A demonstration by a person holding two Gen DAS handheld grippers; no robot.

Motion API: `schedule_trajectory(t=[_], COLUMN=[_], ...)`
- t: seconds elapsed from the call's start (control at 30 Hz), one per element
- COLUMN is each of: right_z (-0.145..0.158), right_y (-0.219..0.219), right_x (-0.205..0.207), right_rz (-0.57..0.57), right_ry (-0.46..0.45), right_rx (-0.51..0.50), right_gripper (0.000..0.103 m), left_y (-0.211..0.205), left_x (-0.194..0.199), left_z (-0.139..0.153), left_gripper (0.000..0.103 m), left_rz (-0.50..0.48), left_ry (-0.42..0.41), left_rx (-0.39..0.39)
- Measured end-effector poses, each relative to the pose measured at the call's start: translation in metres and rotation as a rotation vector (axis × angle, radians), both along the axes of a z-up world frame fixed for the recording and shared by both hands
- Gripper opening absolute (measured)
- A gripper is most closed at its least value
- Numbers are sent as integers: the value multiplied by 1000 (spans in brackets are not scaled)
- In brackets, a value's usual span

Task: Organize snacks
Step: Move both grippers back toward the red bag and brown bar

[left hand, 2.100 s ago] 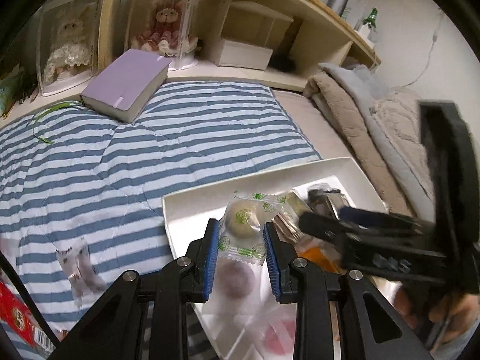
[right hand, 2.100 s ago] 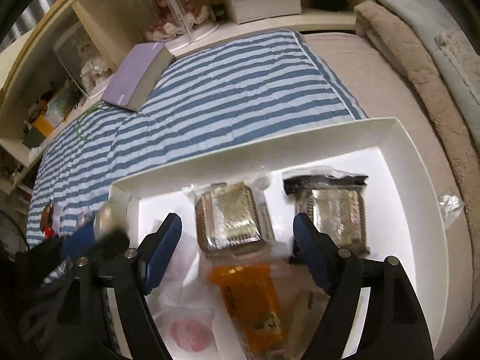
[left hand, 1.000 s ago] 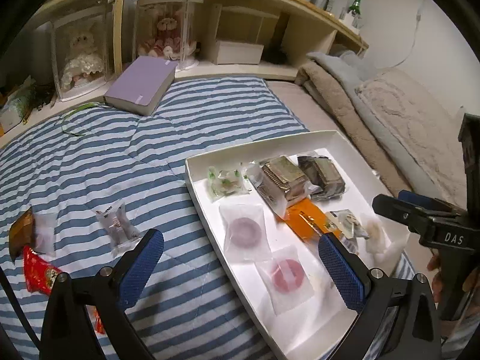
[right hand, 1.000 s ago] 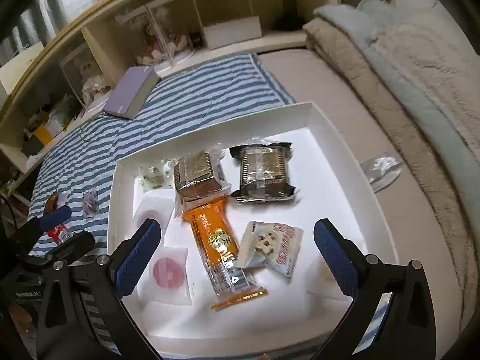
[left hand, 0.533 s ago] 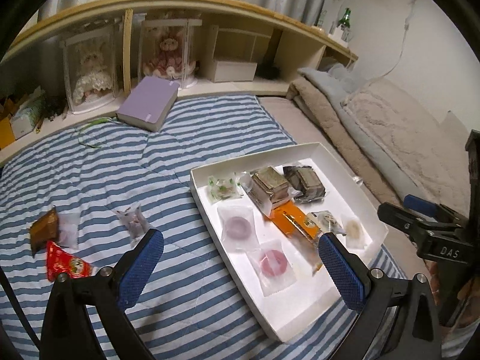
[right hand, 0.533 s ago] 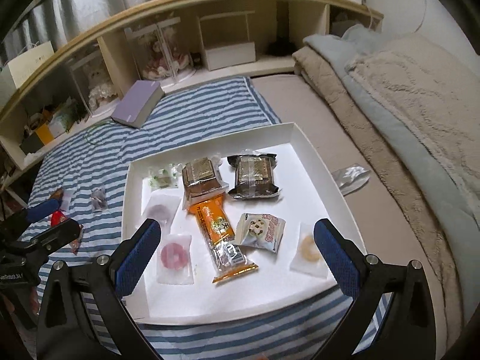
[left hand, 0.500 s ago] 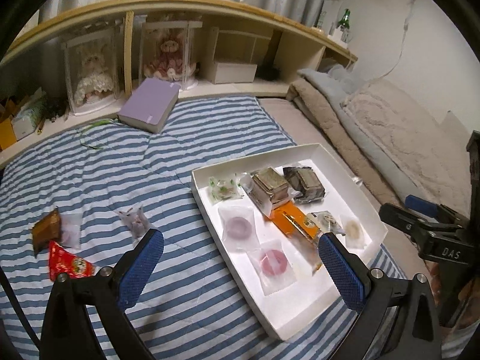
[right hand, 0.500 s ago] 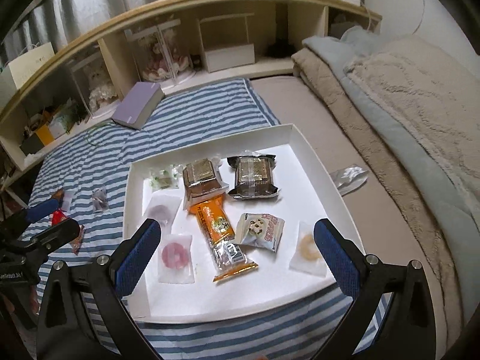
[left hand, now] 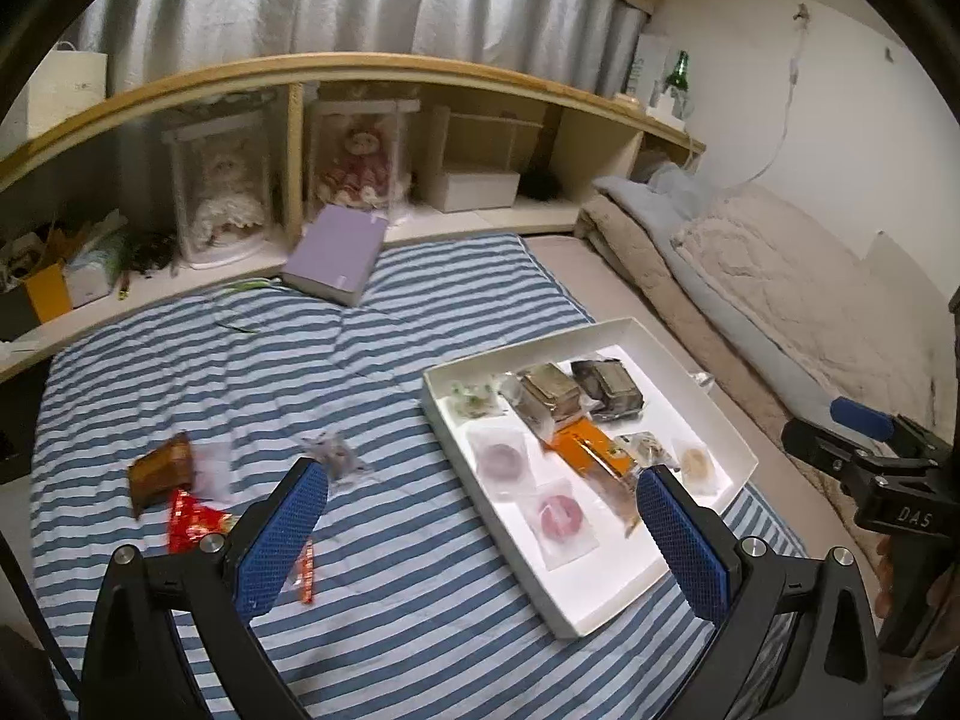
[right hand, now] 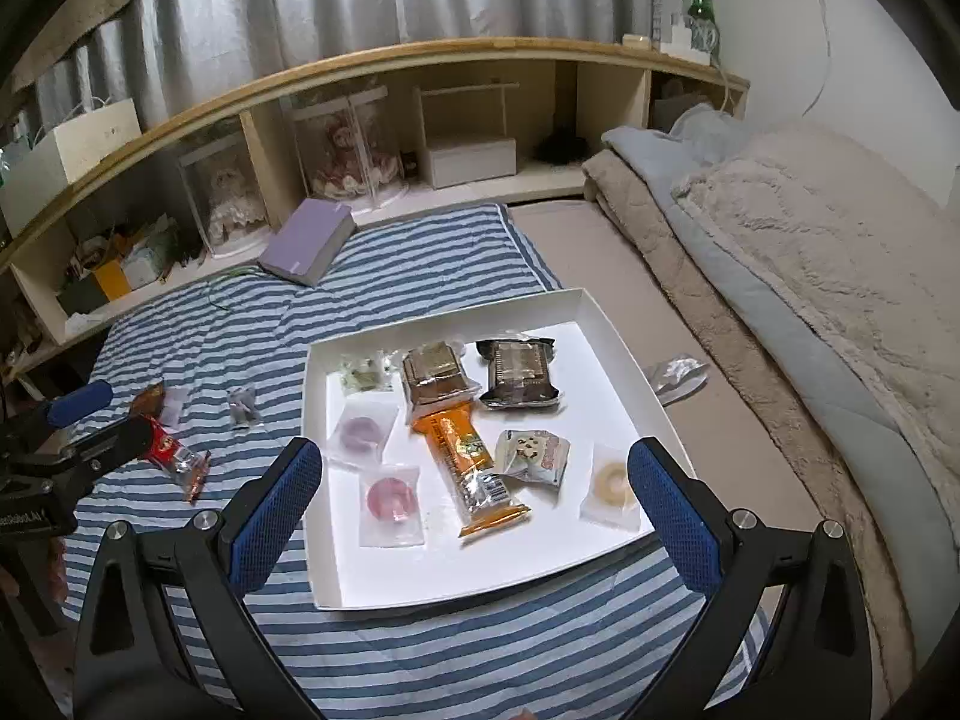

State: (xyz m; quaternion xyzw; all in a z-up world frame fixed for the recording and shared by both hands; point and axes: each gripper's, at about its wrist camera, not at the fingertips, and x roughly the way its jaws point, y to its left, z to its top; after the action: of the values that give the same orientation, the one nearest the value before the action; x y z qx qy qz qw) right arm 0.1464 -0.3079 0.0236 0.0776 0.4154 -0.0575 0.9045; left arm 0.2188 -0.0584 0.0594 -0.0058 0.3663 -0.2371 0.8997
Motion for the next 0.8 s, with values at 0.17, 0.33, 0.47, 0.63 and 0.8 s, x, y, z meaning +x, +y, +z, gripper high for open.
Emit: schedule_trajectory(t=[0.17, 0.33, 0.47, 0.63, 0.8], right_z=[4, 5, 5, 1, -8], right_y=[14, 31, 45, 70, 103], right_x=[-11, -16, -17, -11, -1], right_rz=[-7, -9, -16, -6, 23], right_ry=[-3, -14, -25, -40, -46], right_rx=[10, 10, 23, 53, 74], right_gripper=[103, 103, 103, 103, 103], left_y=[27, 54, 78, 109, 144], left_x=[-14, -24, -30, -31, -21], left_z=[9, 15, 18, 13, 5], left_gripper=[103, 103, 103, 103, 103], left_rz=[12, 31, 42, 65, 98], left_ry=[-13, -26, -42, -41, -35], left_rx=[-6, -5, 5, -7, -19])
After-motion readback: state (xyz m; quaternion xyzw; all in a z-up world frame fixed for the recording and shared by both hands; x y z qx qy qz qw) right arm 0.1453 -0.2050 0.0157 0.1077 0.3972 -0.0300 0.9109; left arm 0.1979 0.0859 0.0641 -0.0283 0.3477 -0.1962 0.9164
